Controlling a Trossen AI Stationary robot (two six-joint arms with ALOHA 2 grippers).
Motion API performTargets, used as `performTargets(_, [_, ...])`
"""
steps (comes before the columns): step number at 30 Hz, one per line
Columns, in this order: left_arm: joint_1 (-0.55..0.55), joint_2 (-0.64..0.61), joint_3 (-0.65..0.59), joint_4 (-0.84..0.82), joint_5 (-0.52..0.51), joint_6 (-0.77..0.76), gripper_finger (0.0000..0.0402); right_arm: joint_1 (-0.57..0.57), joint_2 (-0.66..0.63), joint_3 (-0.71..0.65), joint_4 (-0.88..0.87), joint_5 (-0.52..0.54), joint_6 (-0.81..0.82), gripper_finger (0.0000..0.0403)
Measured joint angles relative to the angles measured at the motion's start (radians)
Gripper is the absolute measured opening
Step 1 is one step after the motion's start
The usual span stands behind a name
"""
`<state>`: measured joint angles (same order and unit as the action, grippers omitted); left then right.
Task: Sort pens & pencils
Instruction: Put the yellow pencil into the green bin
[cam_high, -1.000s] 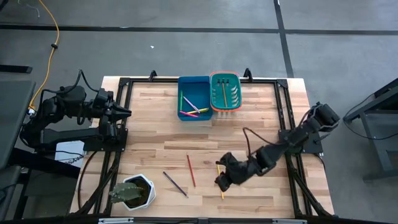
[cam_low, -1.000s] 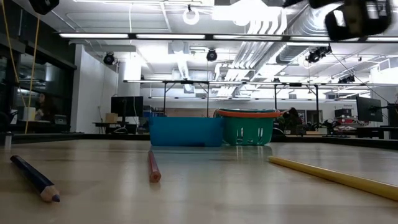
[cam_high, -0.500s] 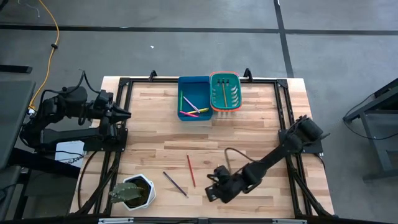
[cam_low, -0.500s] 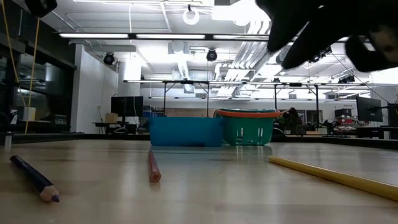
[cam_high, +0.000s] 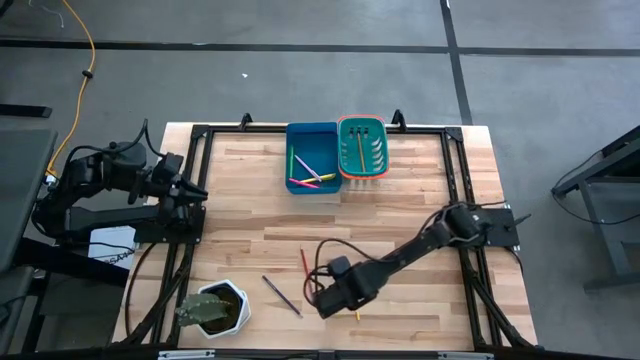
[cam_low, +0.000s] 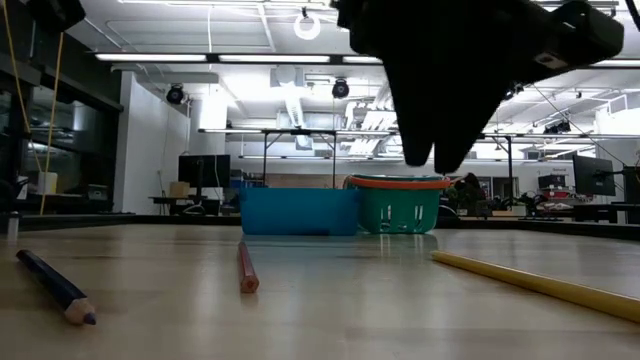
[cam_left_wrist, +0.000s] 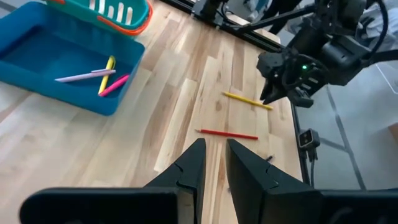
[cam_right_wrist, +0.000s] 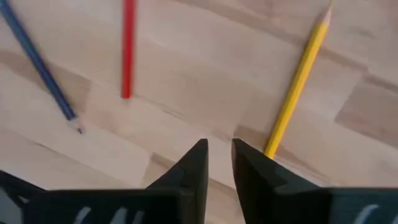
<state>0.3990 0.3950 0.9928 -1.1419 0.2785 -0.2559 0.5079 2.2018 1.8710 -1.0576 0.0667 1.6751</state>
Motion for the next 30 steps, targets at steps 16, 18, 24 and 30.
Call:
performTargets(16, [0.000, 0.000, 0.000, -0.014, 0.004, 0.093, 0.0051, 0.010, 0.025, -0.006, -0.115, -0.040, 0.176, 0.0092])
performTargets(18, [0.000, 0.000, 0.000, -0.014, 0.004, 0.094, 0.0051, 0.004, 0.030, -0.006, -0.123, -0.040, 0.176, 0.0092])
performTargets(24, [0.000, 0.000, 0.000, -0.014, 0.007, 0.103, 0.0051, -0.010, 0.051, -0.006, -0.124, -0.047, 0.165, 0.0092])
performTargets(30, [0.000, 0.000, 0.000, -0.014, 0.028, 0.103, 0.0051, -0.013, 0.053, -0.032, -0.110, -0.055, 0.165, 0.0092])
